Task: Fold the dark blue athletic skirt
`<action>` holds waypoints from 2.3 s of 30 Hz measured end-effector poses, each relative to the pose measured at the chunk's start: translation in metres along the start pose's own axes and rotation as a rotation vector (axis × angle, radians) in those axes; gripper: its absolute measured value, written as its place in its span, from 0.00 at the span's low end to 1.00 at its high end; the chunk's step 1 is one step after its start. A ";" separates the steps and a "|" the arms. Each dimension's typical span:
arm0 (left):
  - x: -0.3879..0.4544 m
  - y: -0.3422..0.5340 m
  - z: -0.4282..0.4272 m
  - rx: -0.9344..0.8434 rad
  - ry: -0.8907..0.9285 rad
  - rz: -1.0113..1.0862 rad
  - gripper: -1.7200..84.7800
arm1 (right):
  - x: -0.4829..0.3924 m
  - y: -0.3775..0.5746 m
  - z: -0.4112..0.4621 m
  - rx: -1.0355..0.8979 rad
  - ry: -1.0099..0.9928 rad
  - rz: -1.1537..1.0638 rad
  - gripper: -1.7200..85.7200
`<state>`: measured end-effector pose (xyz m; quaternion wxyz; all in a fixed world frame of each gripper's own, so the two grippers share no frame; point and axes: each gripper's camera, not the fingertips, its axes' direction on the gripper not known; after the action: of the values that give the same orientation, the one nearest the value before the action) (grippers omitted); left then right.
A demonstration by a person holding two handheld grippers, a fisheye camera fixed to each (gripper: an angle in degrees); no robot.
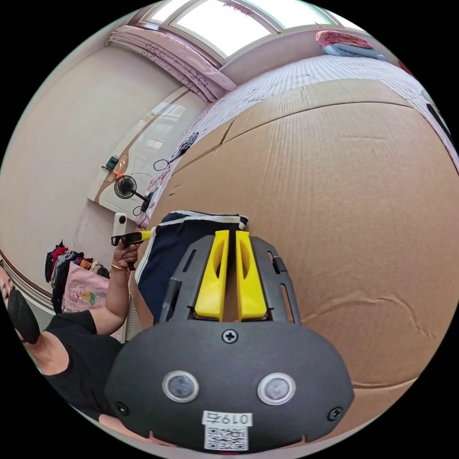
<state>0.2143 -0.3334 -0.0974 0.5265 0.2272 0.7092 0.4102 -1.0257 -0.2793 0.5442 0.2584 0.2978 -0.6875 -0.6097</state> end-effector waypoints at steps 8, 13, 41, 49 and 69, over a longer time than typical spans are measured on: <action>-0.009 -0.008 0.008 0.052 0.047 -0.003 0.04 | -0.007 0.008 -0.003 0.021 0.015 -0.012 0.02; -0.004 0.003 0.007 0.115 -0.047 -0.005 0.03 | -0.010 0.014 -0.003 0.016 0.055 -0.008 0.02; -0.013 0.056 0.030 0.133 -0.128 -0.016 0.03 | -0.021 0.071 -0.040 0.031 0.027 0.016 0.08; -0.019 0.090 0.010 0.169 -0.062 -0.016 0.04 | -0.028 0.113 -0.082 0.051 -0.051 0.018 0.08; 0.033 0.283 0.025 0.198 -0.185 0.332 0.12 | -0.062 0.293 -0.140 -0.016 -0.232 -0.030 0.11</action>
<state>0.1952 -0.1412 0.1141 0.4898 0.4283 0.6474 0.3969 -0.9105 -0.3069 0.8527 0.1705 0.2334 -0.7033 -0.6495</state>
